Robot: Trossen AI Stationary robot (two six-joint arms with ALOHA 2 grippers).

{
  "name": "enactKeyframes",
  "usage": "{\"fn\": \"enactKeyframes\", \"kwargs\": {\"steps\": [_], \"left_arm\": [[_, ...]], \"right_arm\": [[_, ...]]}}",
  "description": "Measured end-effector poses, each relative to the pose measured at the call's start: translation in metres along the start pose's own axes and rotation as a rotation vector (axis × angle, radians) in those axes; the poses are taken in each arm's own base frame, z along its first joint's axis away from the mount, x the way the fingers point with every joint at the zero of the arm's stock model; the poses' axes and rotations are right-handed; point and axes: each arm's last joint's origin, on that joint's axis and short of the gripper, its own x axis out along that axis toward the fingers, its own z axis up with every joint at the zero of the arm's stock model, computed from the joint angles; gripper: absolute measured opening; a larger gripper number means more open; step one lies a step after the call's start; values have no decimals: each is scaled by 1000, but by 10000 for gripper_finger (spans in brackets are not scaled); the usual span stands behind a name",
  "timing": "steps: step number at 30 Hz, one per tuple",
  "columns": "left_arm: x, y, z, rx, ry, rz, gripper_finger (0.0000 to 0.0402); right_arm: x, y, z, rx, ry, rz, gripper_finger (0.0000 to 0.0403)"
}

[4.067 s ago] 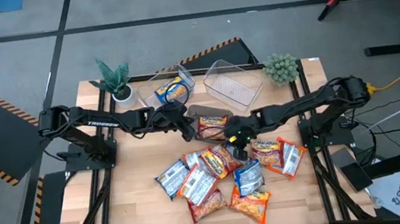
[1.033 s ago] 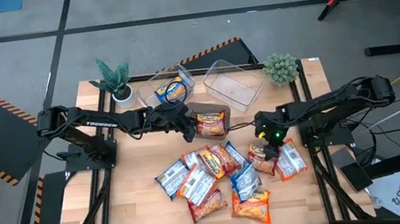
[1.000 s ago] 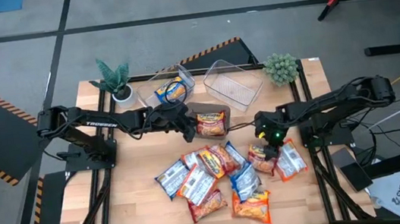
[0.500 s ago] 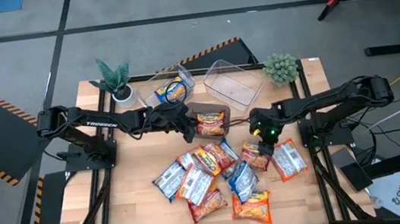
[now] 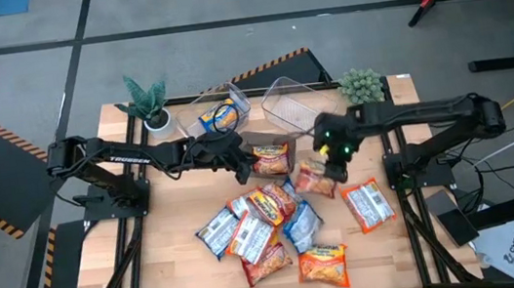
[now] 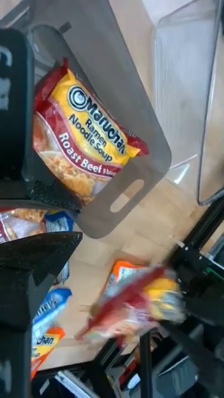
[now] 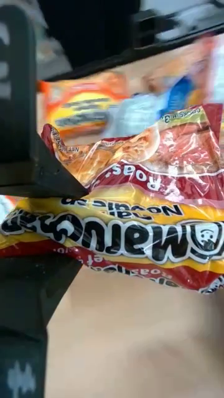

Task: Sort Maruchan noodles
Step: Stack the red noodle pack on top of the red noodle

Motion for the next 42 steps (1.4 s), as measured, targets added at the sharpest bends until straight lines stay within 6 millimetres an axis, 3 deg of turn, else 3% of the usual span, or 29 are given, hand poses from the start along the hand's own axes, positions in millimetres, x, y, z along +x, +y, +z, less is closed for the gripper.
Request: {"fn": "enactKeyframes", "kwargs": {"steps": [4, 7, 14, 23, 33, 42], "left_arm": [[-3, -1, 2, -6, -9, -9, 58], [-4, -1, 2, -25, 5, -14, 58], [-20, -4, 8, -29, 3, -35, 58], [-55, -6, 19, -33, -62, 12, 58], [-60, -6, 22, -34, -97, 36, 58], [-60, -5, 21, -32, -101, 75, 58]], "right_arm": [[-26, -2, 20, -83, -152, -100, 95], [-32, -13, 36, -123, -223, -151, 95], [-7, -52, 84, -147, -186, -114, 95], [18, -63, 137, -309, -73, -100, 95], [47, -77, 139, -331, 49, -90, 95], [51, -79, 142, -337, 35, -74, 95]]}}
